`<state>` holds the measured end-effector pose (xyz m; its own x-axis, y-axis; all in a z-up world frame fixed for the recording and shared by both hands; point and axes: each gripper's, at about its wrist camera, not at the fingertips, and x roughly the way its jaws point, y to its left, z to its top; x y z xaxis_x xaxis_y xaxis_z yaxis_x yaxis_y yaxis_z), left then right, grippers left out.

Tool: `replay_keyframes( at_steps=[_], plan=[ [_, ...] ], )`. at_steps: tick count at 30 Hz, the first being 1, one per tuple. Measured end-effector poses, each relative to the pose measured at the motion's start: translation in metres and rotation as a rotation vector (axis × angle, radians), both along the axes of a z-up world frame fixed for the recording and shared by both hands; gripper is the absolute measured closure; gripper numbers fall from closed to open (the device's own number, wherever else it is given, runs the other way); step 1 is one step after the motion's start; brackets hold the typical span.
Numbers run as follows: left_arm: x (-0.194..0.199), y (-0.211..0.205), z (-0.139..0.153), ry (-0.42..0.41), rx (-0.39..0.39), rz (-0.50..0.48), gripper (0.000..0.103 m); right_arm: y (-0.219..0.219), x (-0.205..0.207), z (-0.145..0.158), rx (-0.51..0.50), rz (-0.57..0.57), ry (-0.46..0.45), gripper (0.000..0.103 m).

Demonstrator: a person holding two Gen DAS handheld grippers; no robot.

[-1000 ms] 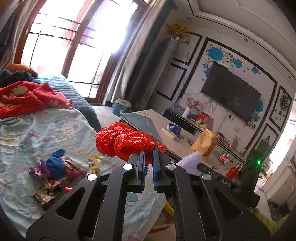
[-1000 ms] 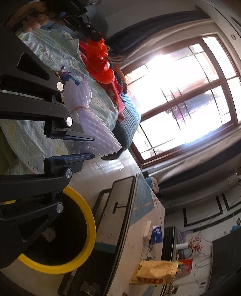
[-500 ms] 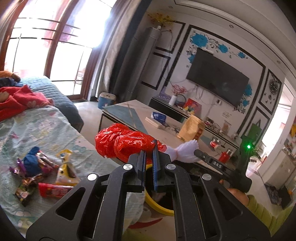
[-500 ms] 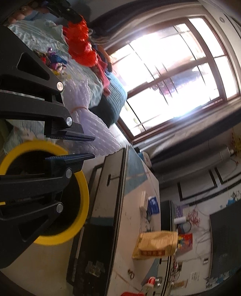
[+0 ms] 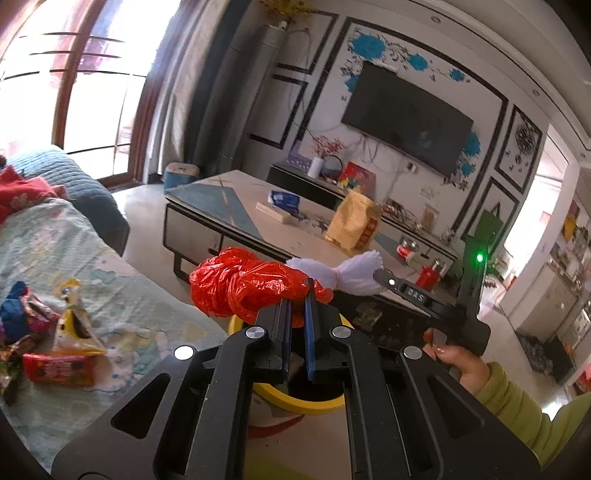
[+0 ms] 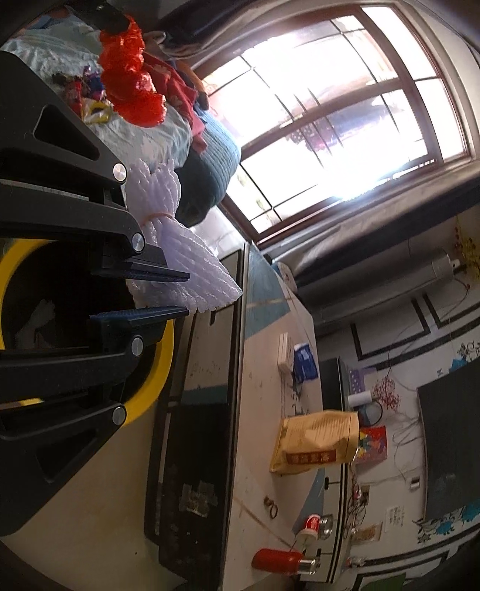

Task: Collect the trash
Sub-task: 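Carry the foam net and red bag over the yellow bin and release both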

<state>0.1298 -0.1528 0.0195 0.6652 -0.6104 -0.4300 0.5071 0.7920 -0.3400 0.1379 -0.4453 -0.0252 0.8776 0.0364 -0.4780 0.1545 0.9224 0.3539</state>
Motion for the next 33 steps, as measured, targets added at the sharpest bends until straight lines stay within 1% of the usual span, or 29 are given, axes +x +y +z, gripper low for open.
replay_keyframes(
  at_steps=[8, 12, 16, 22, 26, 33],
  plan=[
    [0.002, -0.037, -0.023, 0.038, 0.03, -0.097, 0.101, -0.027, -0.001, -0.018, 0.016, -0.075, 0.036, 0.09],
    [0.011, -0.052, -0.043, 0.095, 0.034, -0.131, 0.101, -0.039, 0.001, -0.029, 0.021, -0.109, 0.06, 0.09],
    [0.018, -0.065, -0.066, 0.164, 0.03, -0.158, 0.101, -0.043, 0.002, -0.036, -0.012, -0.131, 0.072, 0.09],
    [0.027, -0.08, -0.092, 0.227, 0.029, -0.199, 0.101, -0.049, 0.006, -0.052, -0.046, -0.149, 0.107, 0.09],
    [0.033, -0.09, -0.107, 0.261, 0.043, -0.215, 0.101, -0.051, 0.01, -0.066, -0.047, -0.151, 0.142, 0.09],
    [0.043, -0.108, -0.127, 0.304, 0.083, -0.254, 0.1, -0.057, 0.017, -0.084, 0.031, -0.131, 0.188, 0.089]
  ],
)
